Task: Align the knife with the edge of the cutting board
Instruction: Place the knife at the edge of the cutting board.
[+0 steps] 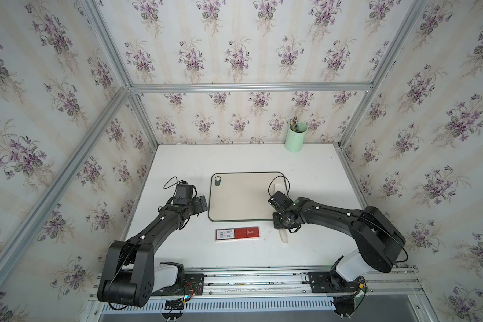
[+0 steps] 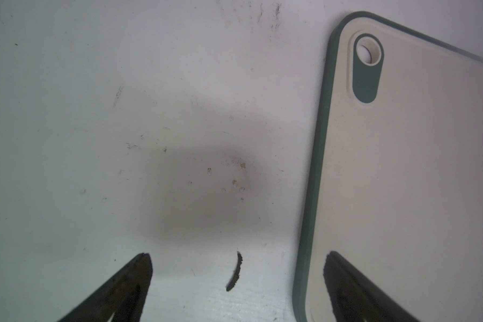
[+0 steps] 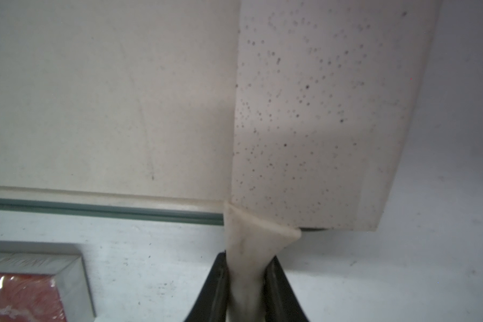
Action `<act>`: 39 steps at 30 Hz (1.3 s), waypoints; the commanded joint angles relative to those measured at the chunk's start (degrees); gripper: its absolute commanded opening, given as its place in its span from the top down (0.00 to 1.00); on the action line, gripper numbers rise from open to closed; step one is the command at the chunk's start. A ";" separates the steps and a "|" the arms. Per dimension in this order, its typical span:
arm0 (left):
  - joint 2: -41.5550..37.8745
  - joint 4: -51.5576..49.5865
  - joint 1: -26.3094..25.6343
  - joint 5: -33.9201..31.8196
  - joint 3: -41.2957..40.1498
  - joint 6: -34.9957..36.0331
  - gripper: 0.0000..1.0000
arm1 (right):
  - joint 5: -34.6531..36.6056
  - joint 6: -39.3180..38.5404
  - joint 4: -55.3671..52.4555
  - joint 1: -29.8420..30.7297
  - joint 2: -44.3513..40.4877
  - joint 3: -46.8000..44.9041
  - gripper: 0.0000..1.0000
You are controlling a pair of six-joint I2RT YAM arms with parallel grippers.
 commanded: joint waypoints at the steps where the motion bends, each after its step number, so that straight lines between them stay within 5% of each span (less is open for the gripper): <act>1: 0.05 1.00 -0.02 -0.21 0.28 -0.30 0.00 | 0.83 -0.47 -0.14 -0.01 0.51 0.36 0.99; 39: 0.28 1.19 -0.62 -0.73 0.46 -0.12 0.00 | 1.33 1.37 0.22 0.93 -1.19 -2.10 0.98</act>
